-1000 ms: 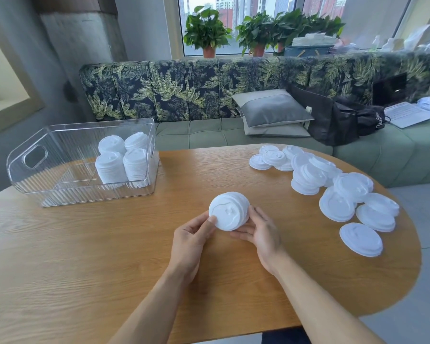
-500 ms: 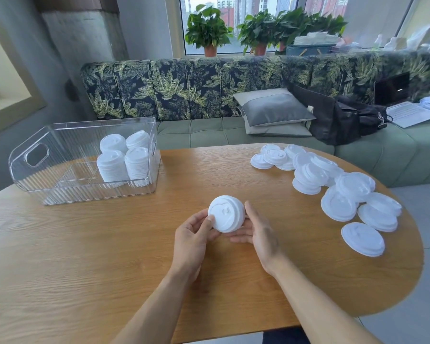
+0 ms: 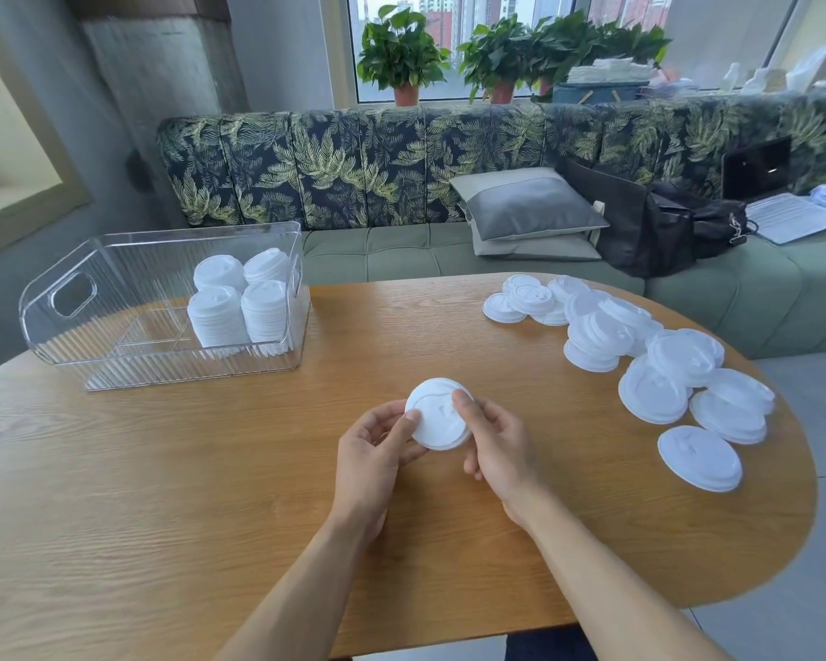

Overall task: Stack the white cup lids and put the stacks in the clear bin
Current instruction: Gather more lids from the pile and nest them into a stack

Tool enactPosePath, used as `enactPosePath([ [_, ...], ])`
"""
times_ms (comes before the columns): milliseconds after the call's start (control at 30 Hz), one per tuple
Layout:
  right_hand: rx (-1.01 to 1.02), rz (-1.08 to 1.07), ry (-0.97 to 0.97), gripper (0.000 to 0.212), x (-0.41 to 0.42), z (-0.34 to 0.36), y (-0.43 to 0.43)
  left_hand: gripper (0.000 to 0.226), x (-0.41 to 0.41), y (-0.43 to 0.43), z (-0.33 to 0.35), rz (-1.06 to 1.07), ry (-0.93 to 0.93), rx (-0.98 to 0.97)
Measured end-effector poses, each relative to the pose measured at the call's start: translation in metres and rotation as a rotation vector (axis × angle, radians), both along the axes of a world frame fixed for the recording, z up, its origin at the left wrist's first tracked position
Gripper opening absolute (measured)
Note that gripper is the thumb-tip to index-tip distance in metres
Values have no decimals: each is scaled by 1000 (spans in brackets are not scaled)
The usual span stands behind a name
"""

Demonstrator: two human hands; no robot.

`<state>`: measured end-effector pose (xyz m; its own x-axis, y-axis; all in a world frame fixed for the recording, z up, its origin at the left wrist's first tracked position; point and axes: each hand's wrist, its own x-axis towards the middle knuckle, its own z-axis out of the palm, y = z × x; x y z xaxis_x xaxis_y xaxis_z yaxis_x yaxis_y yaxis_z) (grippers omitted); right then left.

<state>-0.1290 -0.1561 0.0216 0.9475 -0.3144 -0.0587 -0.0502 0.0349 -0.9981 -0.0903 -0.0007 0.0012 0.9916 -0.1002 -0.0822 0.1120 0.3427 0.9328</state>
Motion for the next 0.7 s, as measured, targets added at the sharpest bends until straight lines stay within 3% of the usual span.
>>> enactPosePath([
  [200,-41,-3,5,50,0,-1,0,42,0,1,-2,10,-6,14],
  [367,14,0,-3,21,1,1,-4,42,1,2,-3,-15,-15,68],
  [467,38,19,1,16,1,3,-7,42,0,2,-2,-15,-14,64],
  [700,105,-55,38,27,4,1,-2,33,-5,-2,0,31,-55,132],
])
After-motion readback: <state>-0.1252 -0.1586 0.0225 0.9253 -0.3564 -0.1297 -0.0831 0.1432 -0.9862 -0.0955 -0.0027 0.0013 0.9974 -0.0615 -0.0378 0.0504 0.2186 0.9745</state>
